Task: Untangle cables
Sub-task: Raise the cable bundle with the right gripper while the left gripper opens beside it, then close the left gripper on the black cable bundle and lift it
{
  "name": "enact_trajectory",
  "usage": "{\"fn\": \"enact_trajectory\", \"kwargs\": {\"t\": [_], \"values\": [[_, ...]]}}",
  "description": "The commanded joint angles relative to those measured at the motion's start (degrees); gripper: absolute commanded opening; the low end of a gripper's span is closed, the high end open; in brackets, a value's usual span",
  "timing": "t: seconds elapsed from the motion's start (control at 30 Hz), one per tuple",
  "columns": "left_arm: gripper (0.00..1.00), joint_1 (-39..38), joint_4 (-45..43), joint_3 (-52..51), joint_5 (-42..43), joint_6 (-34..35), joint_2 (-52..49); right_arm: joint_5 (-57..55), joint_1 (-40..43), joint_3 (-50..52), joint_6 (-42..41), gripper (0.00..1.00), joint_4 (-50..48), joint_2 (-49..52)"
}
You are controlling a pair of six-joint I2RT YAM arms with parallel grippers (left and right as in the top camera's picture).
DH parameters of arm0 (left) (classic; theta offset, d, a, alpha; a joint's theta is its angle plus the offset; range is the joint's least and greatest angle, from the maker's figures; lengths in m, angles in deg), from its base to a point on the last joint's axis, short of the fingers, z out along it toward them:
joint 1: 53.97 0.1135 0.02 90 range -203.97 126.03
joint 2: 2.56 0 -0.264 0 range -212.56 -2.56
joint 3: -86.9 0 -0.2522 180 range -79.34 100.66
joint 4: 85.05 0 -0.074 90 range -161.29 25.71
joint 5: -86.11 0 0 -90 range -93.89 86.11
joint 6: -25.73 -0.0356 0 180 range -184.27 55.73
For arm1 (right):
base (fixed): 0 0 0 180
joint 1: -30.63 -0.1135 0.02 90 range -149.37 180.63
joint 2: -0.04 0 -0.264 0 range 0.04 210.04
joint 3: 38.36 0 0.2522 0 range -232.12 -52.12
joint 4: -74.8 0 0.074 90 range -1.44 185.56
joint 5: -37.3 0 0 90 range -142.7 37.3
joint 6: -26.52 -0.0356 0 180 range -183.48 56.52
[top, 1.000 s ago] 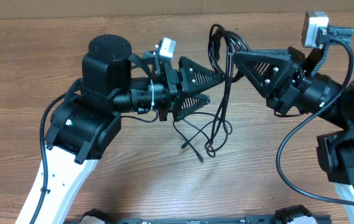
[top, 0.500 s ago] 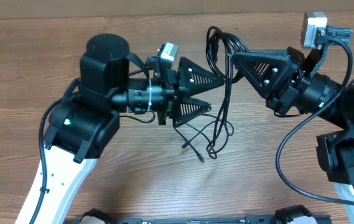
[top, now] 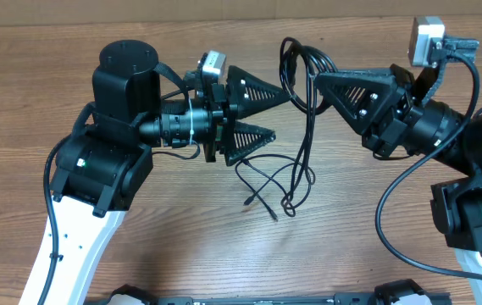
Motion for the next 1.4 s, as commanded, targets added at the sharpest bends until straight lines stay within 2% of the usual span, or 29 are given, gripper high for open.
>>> {"fn": "enact_trajectory", "kwargs": {"t": [0.0,0.13,0.27,0.43,0.7,0.83,0.9,1.07,1.27,1.3,1.37], "values": [[0.83,-1.3,-0.3,1.0,-5.7,1.7,-0.1,0.5,0.1,-1.2,0.2,0.04,-0.4,-0.1],[0.82,-5.0,-0.9,1.0,-12.7,2.1,-0.1,1.0,0.1,-1.2,0.2,0.04,-0.4,-0.1],[0.83,-7.2,-2.3,1.0,-16.2,3.3,-0.1,1.9,0.1,-1.2,0.1,0.04,-0.4,0.0],[0.82,-7.5,-2.4,1.0,-23.3,3.3,-0.2,3.7,0.1,-1.2,0.0,0.04,-0.2,0.0],[0.72,-11.6,-5.9,1.0,-23.3,4.9,-3.5,4.5,0.1,-1.2,0.0,0.04,-0.2,0.5],[0.58,-13.4,-8.7,1.0,-21.4,5.1,-5.3,4.5,0.1,-1.2,0.0,0.04,0.1,1.0],[0.46,-13.5,-8.8,1.0,-21.3,5.0,-5.4,4.5,0.1,-1.2,0.0,0.04,0.2,1.2],[0.04,-13.5,-8.8,1.0,-21.1,5.0,-5.3,4.5,0.1,-1.2,0.0,0.04,0.2,1.3],[0.04,-13.5,-8.8,1.0,-21.2,2.4,-5.3,4.5,0.1,-1.2,0.1,0.06,0.2,1.3],[0.04,-13.5,-8.8,1.0,-21.2,-0.2,-5.3,4.5,0.1,-1.2,0.1,0.18,0.2,1.3],[0.04,-13.4,-8.8,1.0,-21.2,-4.1,-5.3,4.5,0.1,-1.2,0.5,0.31,0.2,1.3]]}}
